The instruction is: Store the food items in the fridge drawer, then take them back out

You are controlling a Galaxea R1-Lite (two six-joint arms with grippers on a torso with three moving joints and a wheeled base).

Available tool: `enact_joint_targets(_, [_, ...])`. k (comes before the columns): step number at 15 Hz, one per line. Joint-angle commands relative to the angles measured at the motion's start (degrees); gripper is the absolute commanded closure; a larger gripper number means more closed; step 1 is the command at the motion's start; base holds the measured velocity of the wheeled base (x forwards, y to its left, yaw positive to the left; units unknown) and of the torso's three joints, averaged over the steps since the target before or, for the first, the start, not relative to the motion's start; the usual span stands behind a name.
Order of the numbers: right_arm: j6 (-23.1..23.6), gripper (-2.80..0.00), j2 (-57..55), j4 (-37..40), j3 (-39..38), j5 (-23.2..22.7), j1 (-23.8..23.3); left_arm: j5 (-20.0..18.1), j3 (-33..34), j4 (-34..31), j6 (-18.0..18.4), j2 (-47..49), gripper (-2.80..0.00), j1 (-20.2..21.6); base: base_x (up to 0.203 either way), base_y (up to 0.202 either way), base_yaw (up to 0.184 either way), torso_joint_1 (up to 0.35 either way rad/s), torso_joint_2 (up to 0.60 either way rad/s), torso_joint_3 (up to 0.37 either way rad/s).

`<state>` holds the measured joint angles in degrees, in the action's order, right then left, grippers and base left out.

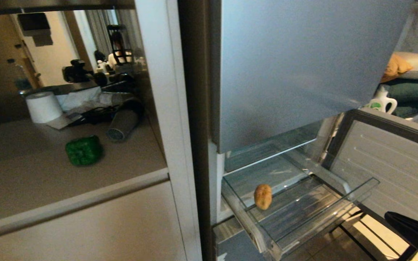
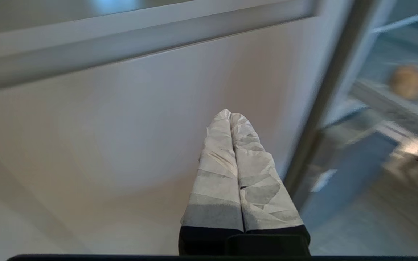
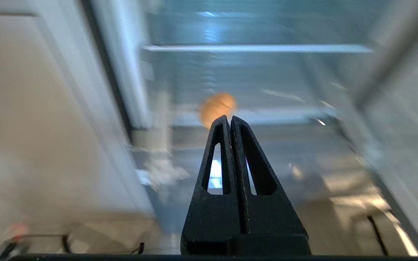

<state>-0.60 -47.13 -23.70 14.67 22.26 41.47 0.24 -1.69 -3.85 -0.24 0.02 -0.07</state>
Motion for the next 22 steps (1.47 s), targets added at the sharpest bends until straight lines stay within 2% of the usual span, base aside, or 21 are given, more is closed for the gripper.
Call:
enact_joint_targets(1, [0.0, 0.00, -0.5, -0.2, 0.1, -0.9, 0.1, 0.0, 0.0, 0.0, 0.0, 0.0, 0.00, 0.0, 0.003, 0.009, -0.164, 0.000, 0.00, 0.003])
enact_joint_targets(3, [0.2, 0.00, -2.3, 0.3, 2.0, -4.6, -0.1, 0.0, 0.0, 0.0, 0.0, 0.0, 0.00, 0.0, -0.002, 0.005, -0.116, 0.004, 0.00, 0.007])
enact_joint_targets(5, [0.1, 0.00, -7.4, 3.6, 6.6, -4.9, -1.6, 0.0, -0.1, 0.0, 0.0, 0.0, 0.00, 0.0, 0.000, 0.000, 0.000, 0.000, 0.00, 0.000])
enact_joint_targets(8, [-0.7, 0.00, -18.8, 8.2, 13.5, -5.3, -5.8, 0.0, 0.0, 0.0, 0.0, 0.0, 0.00, 0.0, 0.000, 0.000, 0.000, 0.000, 0.00, 0.000])
enact_joint_targets(12, [-1.7, 0.00, -36.9, 9.0, 20.3, -5.6, -12.5, 0.0, -0.1, 0.0, 0.0, 0.0, 0.00, 0.0, 0.000, 0.000, 0.000, 0.000, 0.00, 0.000])
enact_joint_targets(14, [-1.8, 0.00, -44.4, 7.9, 23.8, -7.9, -14.9, 0.0, 0.0, 0.0, 0.0, 0.0, 0.00, 0.0, 0.000, 0.000, 0.000, 0.000, 0.00, 0.000])
enact_joint_targets(19, [-0.7, 0.00, -55.8, 4.8, 31.3, -18.2, -15.0, 0.0, 0.0, 0.0, 0.0, 0.0, 0.00, 0.0, 0.000, 0.000, 0.000, 0.000, 0.00, 0.000])
enact_joint_targets(22, [-0.2, 0.00, -59.0, 4.6, 34.3, -20.7, -12.7, 0.0, -0.1, 0.0, 0.0, 0.0, 0.00, 0.0, 0.000, 0.000, 0.000, 0.000, 0.00, 0.000])
